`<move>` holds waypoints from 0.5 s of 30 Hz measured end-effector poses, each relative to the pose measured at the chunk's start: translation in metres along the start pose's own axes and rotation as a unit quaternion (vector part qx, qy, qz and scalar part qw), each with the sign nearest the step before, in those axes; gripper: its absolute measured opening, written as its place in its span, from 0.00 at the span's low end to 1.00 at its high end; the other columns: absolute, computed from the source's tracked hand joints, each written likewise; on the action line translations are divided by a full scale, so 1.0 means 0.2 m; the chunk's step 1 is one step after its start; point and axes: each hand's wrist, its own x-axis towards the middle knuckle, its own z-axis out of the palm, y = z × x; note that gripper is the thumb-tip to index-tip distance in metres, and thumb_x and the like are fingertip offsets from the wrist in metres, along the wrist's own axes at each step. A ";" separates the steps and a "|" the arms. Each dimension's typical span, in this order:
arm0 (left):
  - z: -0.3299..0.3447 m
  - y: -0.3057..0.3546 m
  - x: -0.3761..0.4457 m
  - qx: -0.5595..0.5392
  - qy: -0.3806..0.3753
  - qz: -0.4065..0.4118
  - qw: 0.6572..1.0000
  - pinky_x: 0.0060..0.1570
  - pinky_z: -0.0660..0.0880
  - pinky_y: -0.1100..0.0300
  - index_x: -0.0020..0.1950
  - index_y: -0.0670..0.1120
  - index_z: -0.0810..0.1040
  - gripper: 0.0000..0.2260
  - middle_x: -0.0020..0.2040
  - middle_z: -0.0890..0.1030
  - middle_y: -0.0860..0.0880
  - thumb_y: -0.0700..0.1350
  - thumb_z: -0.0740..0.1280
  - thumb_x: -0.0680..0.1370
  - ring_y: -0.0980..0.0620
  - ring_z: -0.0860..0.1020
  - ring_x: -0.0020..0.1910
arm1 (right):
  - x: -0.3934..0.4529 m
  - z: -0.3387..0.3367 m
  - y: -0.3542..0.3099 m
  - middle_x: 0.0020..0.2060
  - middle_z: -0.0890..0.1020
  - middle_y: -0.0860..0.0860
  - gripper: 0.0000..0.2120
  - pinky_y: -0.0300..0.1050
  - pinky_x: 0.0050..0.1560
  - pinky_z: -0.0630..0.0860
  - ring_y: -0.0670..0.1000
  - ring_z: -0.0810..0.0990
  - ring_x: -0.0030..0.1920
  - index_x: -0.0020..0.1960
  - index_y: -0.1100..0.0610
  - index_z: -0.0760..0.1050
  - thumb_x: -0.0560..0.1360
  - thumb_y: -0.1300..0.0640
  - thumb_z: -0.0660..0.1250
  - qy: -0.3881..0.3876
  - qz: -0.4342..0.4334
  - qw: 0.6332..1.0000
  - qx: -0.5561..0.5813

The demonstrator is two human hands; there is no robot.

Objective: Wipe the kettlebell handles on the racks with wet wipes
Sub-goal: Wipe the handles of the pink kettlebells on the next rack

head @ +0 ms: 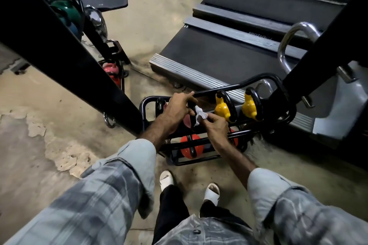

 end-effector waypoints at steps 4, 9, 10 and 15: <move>0.00 -0.01 0.00 -0.001 0.004 -0.010 1.000 0.62 0.72 0.64 0.57 0.43 0.82 0.25 0.66 0.76 0.44 0.31 0.75 0.62 0.50 0.76 0.64 | -0.11 0.02 0.09 0.36 0.85 0.44 0.05 0.37 0.42 0.78 0.41 0.82 0.38 0.45 0.52 0.85 0.74 0.61 0.72 0.042 0.045 0.997 0.036; 0.01 -0.03 0.02 -0.020 0.000 0.006 1.000 0.63 0.74 0.57 0.55 0.42 0.83 0.21 0.64 0.78 0.41 0.32 0.76 0.63 0.49 0.75 0.65 | -0.02 0.05 -0.03 0.36 0.85 0.45 0.03 0.44 0.38 0.81 0.44 0.83 0.38 0.45 0.49 0.84 0.74 0.52 0.73 0.046 -0.020 0.999 0.015; 0.01 -0.04 0.02 -0.030 0.003 0.009 1.000 0.63 0.73 0.54 0.54 0.42 0.84 0.19 0.62 0.79 0.40 0.33 0.76 0.64 0.49 0.75 0.66 | 0.00 0.05 -0.05 0.37 0.85 0.42 0.01 0.43 0.39 0.82 0.44 0.84 0.40 0.45 0.46 0.83 0.74 0.52 0.73 0.039 -0.042 0.998 0.022; -0.03 -0.04 0.04 -0.035 -0.035 -0.002 0.999 0.66 0.71 0.59 0.57 0.41 0.82 0.19 0.66 0.76 0.43 0.29 0.73 0.68 0.53 0.72 0.68 | -0.08 0.02 0.06 0.41 0.84 0.43 0.05 0.41 0.44 0.80 0.41 0.82 0.44 0.45 0.53 0.82 0.73 0.63 0.72 0.044 -0.068 0.996 -0.041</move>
